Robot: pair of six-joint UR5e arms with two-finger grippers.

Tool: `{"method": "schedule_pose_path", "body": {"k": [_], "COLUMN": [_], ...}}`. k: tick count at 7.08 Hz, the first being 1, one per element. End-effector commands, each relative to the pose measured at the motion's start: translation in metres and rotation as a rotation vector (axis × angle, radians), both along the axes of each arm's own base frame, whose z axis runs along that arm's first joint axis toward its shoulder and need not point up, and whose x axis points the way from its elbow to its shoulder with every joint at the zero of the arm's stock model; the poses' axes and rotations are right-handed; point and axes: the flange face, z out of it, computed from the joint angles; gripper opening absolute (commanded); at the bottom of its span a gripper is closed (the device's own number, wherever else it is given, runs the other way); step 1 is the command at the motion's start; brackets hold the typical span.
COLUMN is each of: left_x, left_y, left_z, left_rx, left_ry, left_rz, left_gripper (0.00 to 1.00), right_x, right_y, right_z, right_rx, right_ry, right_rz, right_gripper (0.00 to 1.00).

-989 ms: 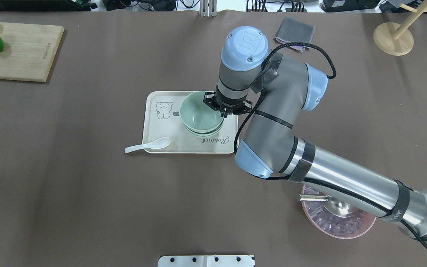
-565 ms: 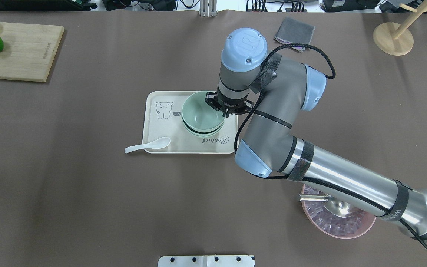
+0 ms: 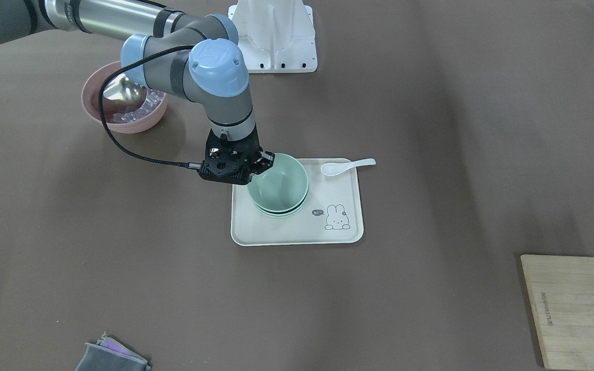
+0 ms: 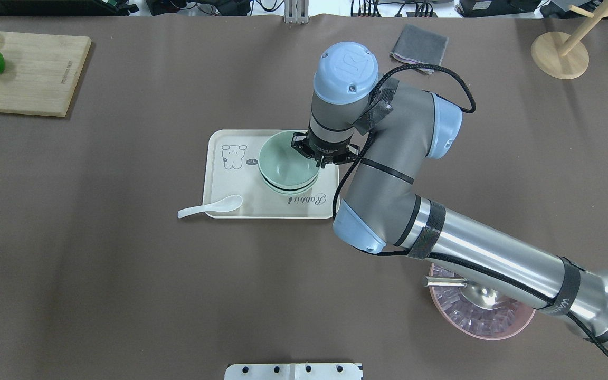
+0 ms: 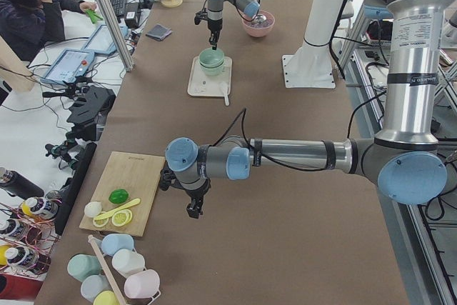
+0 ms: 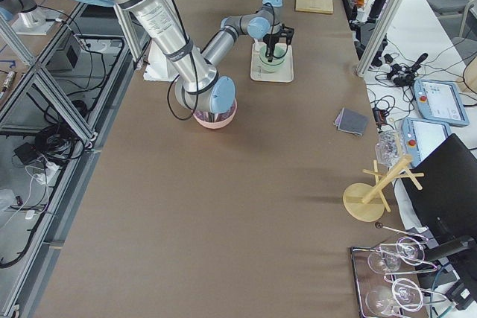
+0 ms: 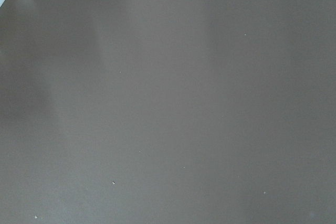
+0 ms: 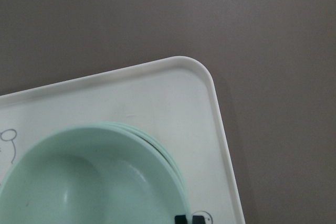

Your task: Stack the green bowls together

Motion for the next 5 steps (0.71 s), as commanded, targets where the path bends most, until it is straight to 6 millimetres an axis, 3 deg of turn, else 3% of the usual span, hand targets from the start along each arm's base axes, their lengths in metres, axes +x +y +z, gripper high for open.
{"method": "schedule_pose_path", "body": {"k": [1, 4, 5], "left_x": [0.0000, 0.0000, 0.0000], "left_y": [0.0001, 0.0001, 0.0001], "left_z": [0.0005, 0.0005, 0.0005], "left_rx": [-0.001, -0.001, 0.000], "left_ry": [0.000, 0.000, 0.000], "left_rz": [0.000, 0.000, 0.001], "left_gripper": [0.99, 0.99, 0.99], "right_x": [-0.0098, -0.0133, -0.0132], "right_y": [-0.0023, -0.0014, -0.0016], "right_z": [0.0070, 0.0082, 0.0093], "right_rx": [0.016, 0.070, 0.089], "right_ry": [-0.010, 0.014, 0.019], "right_rz": [0.001, 0.010, -0.006], "right_gripper": [0.00, 0.00, 0.54]}}
